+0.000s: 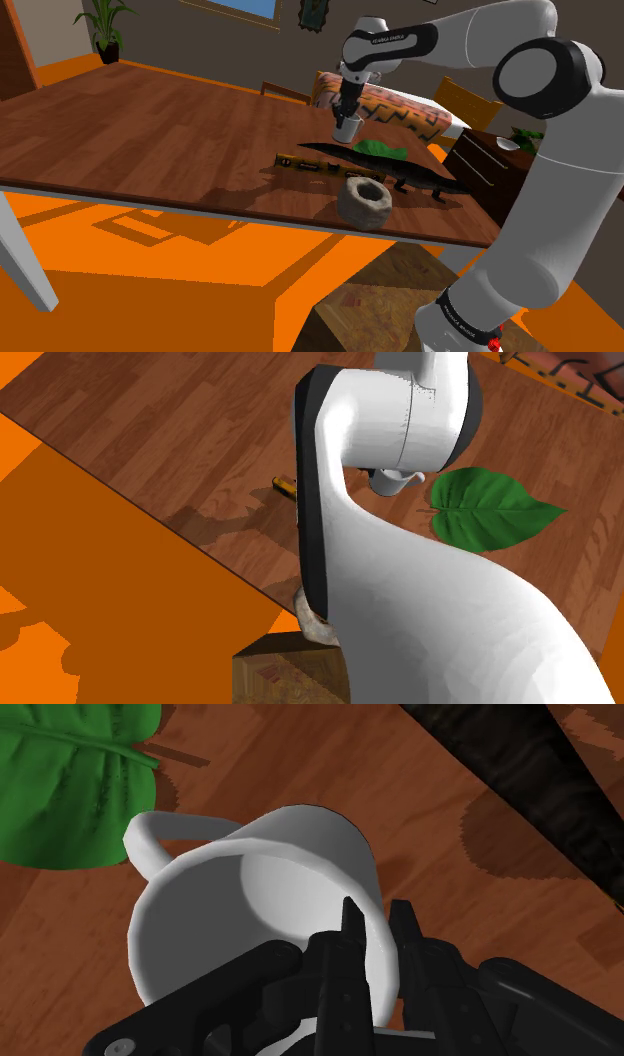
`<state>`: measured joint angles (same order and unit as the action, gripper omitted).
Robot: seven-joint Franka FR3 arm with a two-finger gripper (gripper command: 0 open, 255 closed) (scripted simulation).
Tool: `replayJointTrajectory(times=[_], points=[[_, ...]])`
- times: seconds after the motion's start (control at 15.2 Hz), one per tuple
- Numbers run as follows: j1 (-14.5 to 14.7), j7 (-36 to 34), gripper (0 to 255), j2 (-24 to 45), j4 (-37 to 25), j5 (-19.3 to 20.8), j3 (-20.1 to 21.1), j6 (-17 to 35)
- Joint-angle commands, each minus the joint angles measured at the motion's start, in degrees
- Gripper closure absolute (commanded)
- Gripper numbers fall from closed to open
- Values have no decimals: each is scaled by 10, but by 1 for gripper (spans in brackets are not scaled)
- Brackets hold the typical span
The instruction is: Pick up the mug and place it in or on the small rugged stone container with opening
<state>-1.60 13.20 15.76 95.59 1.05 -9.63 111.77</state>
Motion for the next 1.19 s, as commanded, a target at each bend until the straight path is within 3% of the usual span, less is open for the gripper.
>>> replayJointTrajectory(times=[0.0,0.79,1.12], points=[[0,0,255,-5,-8,1,0,-13],[0,3,255,-12,-86,1,-1,-98],[21,-30,255,-133,64,23,8,-69]])
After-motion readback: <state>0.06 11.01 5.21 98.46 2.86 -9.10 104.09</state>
